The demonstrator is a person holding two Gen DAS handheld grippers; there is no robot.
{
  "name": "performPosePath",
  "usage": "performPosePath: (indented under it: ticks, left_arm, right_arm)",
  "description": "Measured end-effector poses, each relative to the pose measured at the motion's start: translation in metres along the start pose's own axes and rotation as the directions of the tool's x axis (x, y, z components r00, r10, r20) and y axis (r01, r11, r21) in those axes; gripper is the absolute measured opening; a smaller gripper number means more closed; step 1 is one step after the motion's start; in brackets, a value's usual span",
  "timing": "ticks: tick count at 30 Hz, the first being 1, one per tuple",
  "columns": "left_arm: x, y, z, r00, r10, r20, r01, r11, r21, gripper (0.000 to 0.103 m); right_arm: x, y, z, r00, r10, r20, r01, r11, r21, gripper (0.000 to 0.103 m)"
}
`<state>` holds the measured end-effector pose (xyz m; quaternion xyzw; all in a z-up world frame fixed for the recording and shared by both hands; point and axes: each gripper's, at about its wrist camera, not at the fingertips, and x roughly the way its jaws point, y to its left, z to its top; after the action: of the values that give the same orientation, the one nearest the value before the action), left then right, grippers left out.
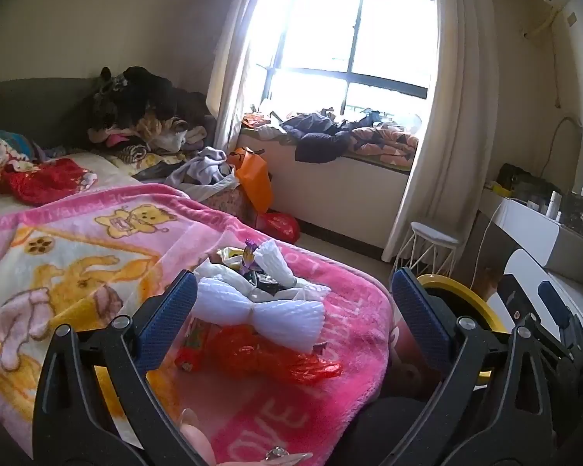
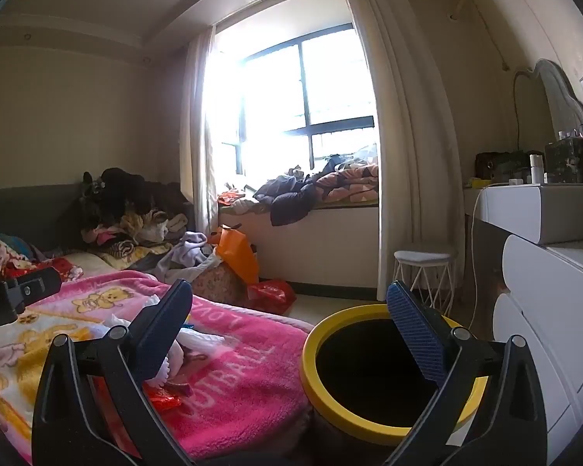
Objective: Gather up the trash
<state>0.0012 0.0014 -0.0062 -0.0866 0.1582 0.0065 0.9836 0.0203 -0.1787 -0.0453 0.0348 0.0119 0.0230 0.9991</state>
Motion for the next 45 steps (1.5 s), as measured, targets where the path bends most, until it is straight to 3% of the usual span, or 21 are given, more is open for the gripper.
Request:
performPosePath:
  ticks: [45]
  left_arm:
    - [-0.009,-0.009,0.012,1.0,-0.006,0.005,0.006,1.0,0.0,0.092]
  right_arm:
    - [0.0,0.0,0.006,1.0,0.012,-0.017,-0.012,1.0,-0.007,0.098]
